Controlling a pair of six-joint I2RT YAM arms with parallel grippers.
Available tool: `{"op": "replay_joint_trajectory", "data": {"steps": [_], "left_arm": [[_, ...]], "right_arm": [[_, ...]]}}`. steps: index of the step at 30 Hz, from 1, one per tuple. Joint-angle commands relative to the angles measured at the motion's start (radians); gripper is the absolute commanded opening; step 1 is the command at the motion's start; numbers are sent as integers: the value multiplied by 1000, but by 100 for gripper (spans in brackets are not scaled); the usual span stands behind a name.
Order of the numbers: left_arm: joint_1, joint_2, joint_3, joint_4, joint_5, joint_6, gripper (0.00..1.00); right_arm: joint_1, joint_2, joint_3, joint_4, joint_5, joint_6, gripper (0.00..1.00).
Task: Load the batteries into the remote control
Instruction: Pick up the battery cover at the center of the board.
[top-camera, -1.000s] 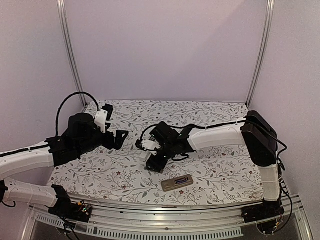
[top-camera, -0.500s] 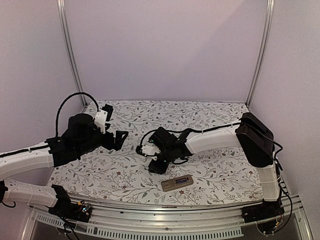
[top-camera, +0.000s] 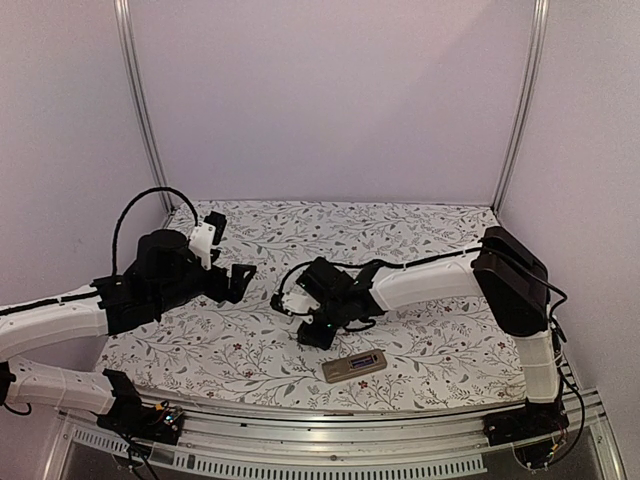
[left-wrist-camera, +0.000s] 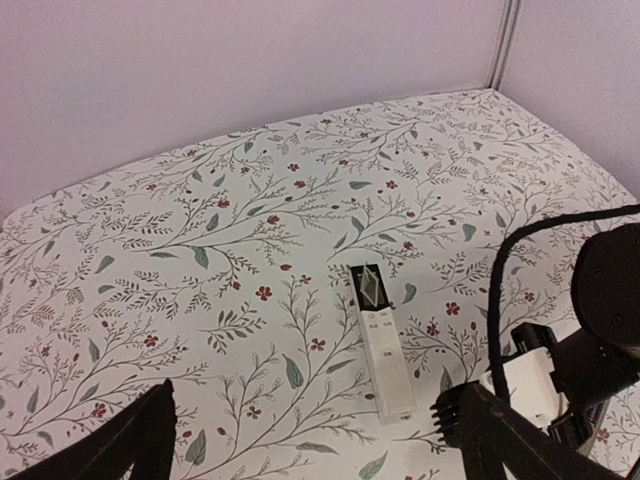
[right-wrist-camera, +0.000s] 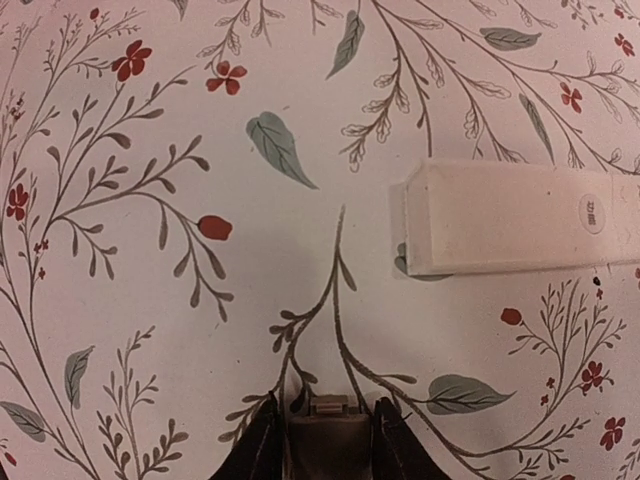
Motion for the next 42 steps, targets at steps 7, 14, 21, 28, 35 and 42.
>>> {"op": "replay_joint_trajectory", "data": {"steps": [7, 14, 21, 28, 35, 42], "left_arm": [[13, -7, -20, 8, -6, 6, 98], [13, -14, -25, 10, -7, 0, 98], [12, -15, -33, 15, -4, -11, 98], [6, -43, -84, 84, 20, -122, 91], [-112, -51, -146, 360, -3, -141, 84], [-186, 134, -68, 517, 13, -134, 89]], "right_arm": [[19, 0, -29, -84, 50, 17, 22], [19, -37, -9, -77, 32, 55, 20], [6, -84, 6, -59, 31, 104, 19], [-51, -198, 36, -16, 66, 269, 16], [-58, -332, 34, 90, 170, 431, 17], [-30, -416, 11, 204, 288, 520, 15]]}}
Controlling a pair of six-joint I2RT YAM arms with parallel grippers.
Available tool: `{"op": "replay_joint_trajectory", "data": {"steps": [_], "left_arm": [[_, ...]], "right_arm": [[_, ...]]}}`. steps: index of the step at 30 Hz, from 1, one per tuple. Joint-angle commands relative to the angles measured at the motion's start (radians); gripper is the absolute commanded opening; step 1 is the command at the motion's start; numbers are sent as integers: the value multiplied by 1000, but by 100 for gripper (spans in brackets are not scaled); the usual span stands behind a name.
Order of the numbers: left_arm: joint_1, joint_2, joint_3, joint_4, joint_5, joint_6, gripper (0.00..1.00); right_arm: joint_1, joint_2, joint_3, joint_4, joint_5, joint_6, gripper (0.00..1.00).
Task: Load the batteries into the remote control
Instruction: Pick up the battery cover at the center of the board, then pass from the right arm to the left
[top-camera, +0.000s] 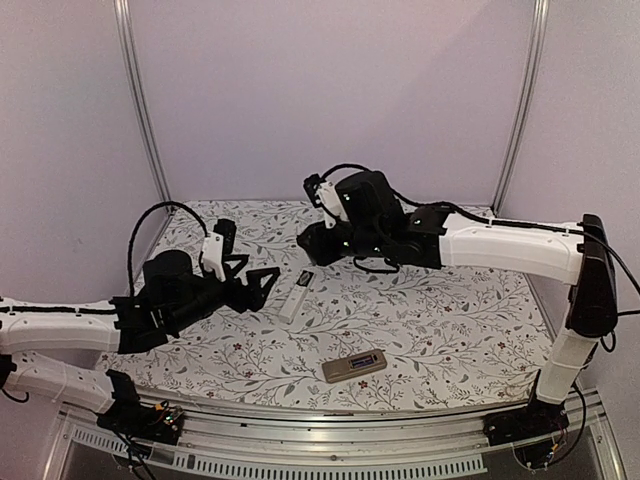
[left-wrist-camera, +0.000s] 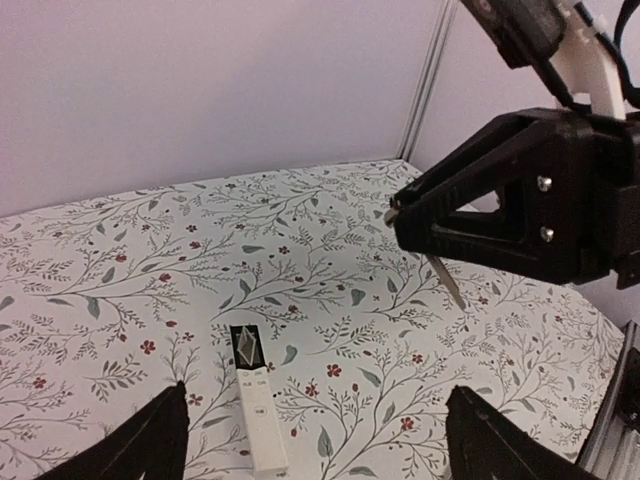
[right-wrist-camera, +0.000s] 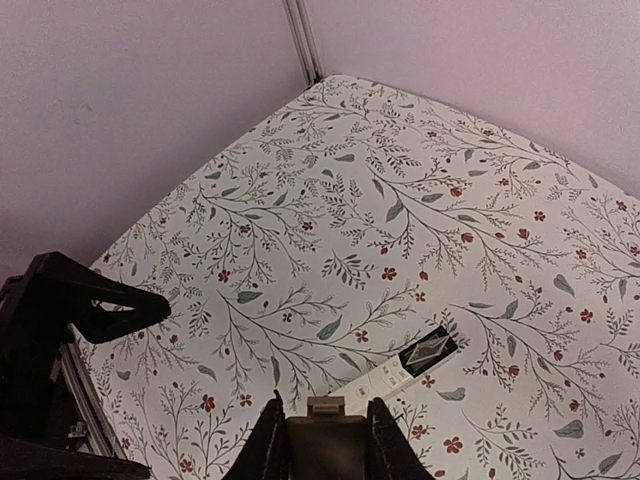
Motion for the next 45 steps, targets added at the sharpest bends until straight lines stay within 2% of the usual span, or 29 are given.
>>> {"op": "replay_joint_trajectory", "data": {"steps": [1, 5, 10, 19, 25, 28, 40, 45], "left_arm": [[-21, 128, 75, 151, 35, -15, 90], [-25, 213, 135, 206, 77, -36, 92], [-25, 240, 143, 298, 134, -46, 93], [-26, 266, 149, 324, 195, -75, 93], [-24, 307, 182, 349, 186, -88, 93], [-23, 320, 200, 321, 129, -126, 92], [-20, 380, 273, 310, 141, -189, 76], [-15, 383, 278, 331, 134, -200, 59]], "right_arm": [[30, -50, -8, 89, 114, 79, 15], [47, -72, -10, 104, 175, 83, 15], [58, -87, -26, 118, 220, 74, 14], [58, -100, -37, 116, 231, 58, 15], [58, -104, -37, 128, 229, 55, 14], [58, -109, -38, 131, 230, 59, 14], [60, -118, -41, 155, 222, 74, 14], [66, -124, -45, 156, 222, 84, 14]]}}
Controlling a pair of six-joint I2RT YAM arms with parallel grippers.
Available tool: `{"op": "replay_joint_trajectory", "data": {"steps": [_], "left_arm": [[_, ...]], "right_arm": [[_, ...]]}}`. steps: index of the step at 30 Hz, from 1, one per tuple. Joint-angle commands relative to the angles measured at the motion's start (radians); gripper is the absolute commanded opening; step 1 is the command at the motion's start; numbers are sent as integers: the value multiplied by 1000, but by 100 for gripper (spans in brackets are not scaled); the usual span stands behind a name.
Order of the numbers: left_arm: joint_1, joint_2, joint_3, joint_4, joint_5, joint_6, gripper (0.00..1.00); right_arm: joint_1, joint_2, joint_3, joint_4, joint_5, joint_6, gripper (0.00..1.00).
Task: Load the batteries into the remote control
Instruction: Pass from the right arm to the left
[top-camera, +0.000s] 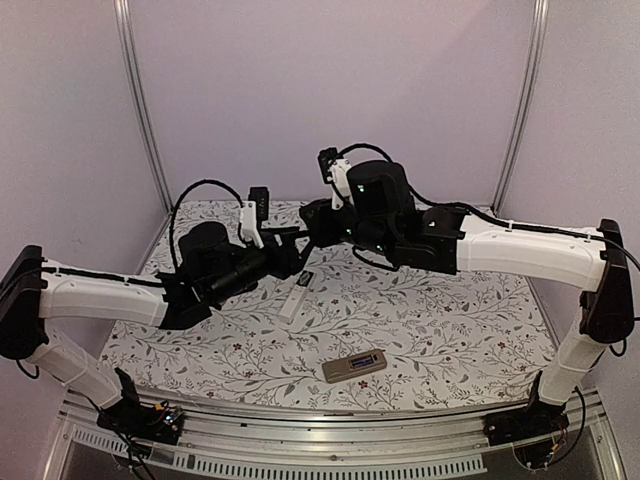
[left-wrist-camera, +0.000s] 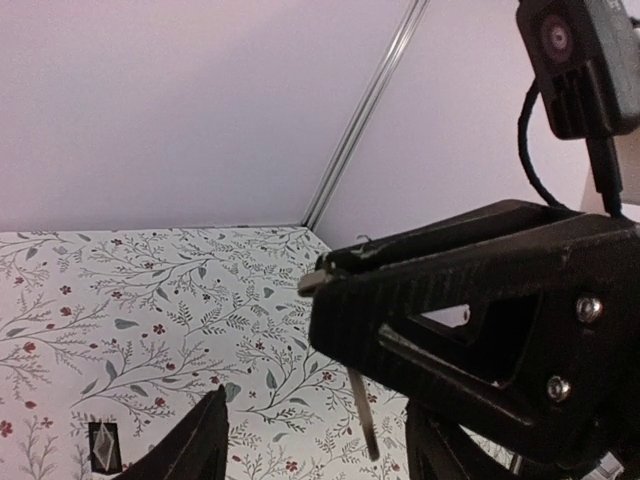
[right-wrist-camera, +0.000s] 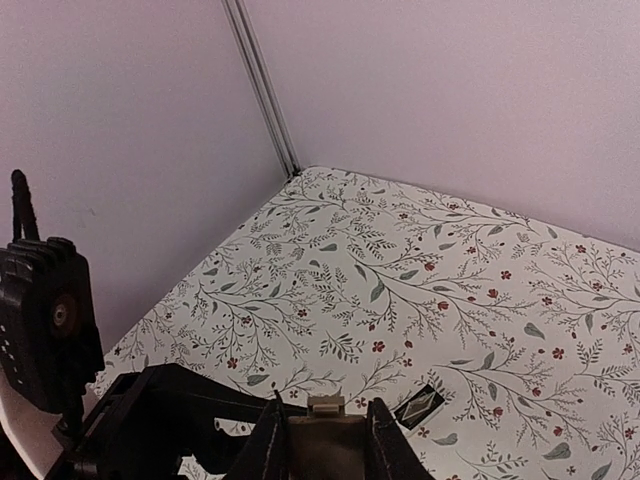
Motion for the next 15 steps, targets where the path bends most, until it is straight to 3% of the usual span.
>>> {"op": "replay_joint_trajectory", "data": {"steps": [1, 15], "left_arm": [[-1, 14, 28, 22, 2, -16, 57], [13, 35, 41, 25, 62, -25, 46]], "right_arm": [[10, -35, -18, 7, 5, 14, 14], [11, -61, -46, 14, -6, 8, 15]]}}
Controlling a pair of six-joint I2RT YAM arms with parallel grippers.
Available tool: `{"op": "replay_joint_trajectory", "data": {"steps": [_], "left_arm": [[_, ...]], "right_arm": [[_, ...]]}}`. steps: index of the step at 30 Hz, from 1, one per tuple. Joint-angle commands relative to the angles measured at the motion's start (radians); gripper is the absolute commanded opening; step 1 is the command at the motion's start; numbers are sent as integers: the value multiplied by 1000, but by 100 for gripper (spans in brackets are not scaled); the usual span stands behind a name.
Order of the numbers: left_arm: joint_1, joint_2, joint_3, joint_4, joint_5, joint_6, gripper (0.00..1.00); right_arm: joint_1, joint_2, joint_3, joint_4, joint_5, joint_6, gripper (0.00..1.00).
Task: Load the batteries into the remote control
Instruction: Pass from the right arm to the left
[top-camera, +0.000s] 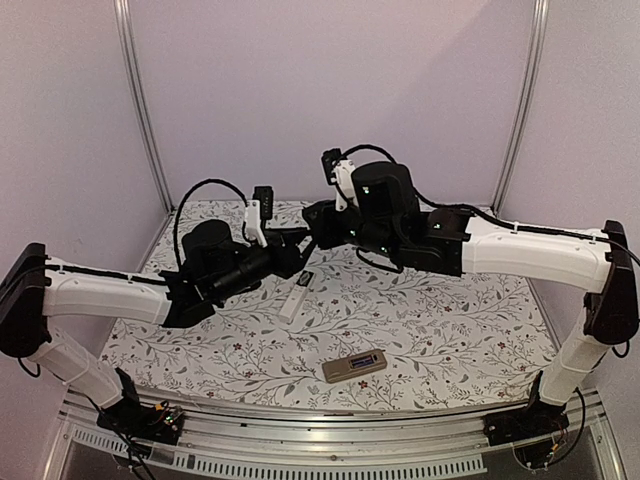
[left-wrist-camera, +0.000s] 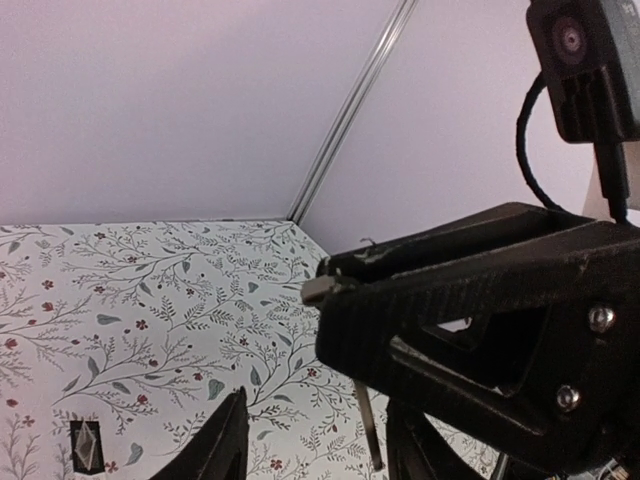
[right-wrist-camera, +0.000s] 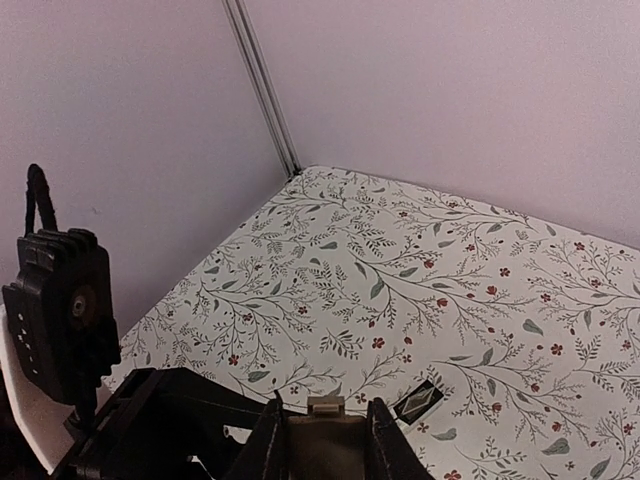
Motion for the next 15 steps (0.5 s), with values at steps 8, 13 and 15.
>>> {"op": "replay_joint_trajectory", "data": {"steps": [8, 13, 15], "left_arm": [[16, 9, 14, 27, 52, 9, 37], [25, 9, 14, 29, 80, 16, 33], [28, 9, 13, 29, 90, 20, 30]], "right_arm": [[9, -50, -39, 20, -45, -7, 14], [9, -51, -44, 24, -55, -7, 14], [9, -53, -45, 24, -59, -10, 14]]}}
